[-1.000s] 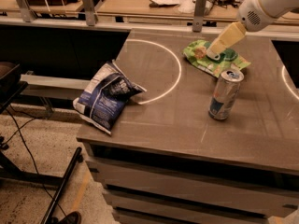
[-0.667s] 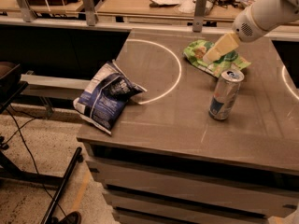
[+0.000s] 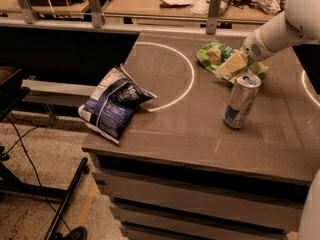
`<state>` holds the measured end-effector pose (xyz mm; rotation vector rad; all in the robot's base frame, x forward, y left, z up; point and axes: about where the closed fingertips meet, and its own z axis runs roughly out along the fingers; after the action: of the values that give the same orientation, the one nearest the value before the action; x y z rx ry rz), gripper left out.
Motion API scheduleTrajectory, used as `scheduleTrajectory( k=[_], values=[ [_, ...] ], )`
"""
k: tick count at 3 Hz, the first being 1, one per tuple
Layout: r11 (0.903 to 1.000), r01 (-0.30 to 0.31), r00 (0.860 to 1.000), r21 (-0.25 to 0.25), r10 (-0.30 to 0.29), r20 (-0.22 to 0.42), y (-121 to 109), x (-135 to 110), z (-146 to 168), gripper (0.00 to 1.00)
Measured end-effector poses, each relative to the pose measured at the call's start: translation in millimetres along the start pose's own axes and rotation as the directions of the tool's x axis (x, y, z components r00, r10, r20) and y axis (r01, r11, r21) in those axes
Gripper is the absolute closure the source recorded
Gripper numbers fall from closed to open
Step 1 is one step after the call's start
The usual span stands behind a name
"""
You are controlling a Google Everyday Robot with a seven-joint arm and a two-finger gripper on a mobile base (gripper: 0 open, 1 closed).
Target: Pick green rice chip bag
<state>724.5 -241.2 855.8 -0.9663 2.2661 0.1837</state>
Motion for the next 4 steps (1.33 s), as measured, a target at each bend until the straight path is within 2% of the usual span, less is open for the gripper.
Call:
scheduleTrajectory(
  k=[1,2,3,4],
  values=[
    [0.9999,0.001,1.000,0.015,-0.001,0.014,-5.8,1.5,-1.5,0.48],
    [0.9999,0.014,0.998,-0.005,-0.014,0.054,-8.1,-3.3,-13.5,0.72],
    [0.9965,0.063,0.988,-0.056,-0.054,0.145,-1.7,-21.8,-44.4,1.00],
    [0.9909,0.100,0.975,-0.091,-0.079,0.206,4.7,-33.5,-62.7,1.00]
  ],
)
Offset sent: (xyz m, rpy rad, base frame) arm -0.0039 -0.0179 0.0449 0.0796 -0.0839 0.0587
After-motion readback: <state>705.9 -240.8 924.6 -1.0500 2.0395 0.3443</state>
